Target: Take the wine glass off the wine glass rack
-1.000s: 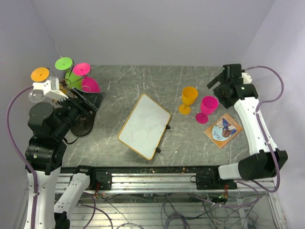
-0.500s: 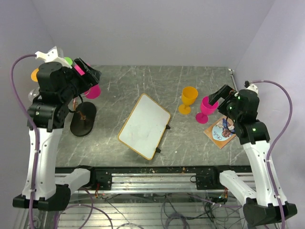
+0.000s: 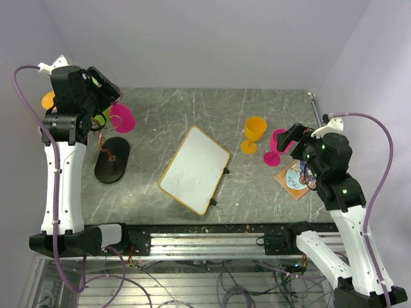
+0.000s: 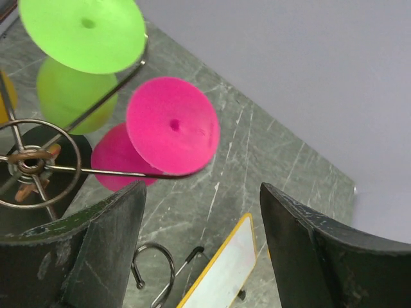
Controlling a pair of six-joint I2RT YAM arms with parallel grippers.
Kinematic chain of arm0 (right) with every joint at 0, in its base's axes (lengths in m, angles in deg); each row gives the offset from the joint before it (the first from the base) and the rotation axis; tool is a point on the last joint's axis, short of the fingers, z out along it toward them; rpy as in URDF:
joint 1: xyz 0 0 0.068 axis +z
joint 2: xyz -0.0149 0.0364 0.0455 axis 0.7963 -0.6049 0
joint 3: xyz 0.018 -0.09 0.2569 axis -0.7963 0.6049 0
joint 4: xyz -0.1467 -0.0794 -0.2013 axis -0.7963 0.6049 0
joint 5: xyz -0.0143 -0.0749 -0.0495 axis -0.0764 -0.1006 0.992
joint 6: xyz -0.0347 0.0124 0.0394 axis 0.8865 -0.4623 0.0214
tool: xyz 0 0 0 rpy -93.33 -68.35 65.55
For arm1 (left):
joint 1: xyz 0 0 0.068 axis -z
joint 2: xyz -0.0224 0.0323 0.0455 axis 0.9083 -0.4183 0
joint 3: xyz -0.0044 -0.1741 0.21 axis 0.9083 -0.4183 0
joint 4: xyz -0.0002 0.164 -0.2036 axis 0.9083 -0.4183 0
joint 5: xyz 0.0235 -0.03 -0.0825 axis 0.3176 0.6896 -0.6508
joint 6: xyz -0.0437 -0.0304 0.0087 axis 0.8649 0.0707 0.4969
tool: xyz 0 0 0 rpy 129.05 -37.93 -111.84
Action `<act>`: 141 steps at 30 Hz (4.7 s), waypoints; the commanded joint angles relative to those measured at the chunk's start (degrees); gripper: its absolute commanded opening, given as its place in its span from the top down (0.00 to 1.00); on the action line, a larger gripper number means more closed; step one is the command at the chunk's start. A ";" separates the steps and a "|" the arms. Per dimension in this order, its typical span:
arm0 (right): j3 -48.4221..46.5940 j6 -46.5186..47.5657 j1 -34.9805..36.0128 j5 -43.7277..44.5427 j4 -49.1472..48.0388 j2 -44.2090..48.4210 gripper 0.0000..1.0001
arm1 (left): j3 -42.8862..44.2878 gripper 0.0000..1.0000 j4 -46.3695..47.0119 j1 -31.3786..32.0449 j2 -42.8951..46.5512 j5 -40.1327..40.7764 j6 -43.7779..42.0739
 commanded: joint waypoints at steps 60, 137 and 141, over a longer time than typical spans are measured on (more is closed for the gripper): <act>4.96 5.32 7.46 13.81 -5.25 7.53 0.04 | -8.26 0.65 12.60 -6.43 -5.16 4.93 13.05; 4.87 5.17 7.50 13.32 -5.28 7.41 0.05 | -21.64 0.93 29.50 -15.27 3.93 -26.43 30.18; 4.89 5.11 7.50 13.37 -5.23 7.40 0.04 | -21.48 0.93 29.19 -15.75 4.84 -27.36 29.91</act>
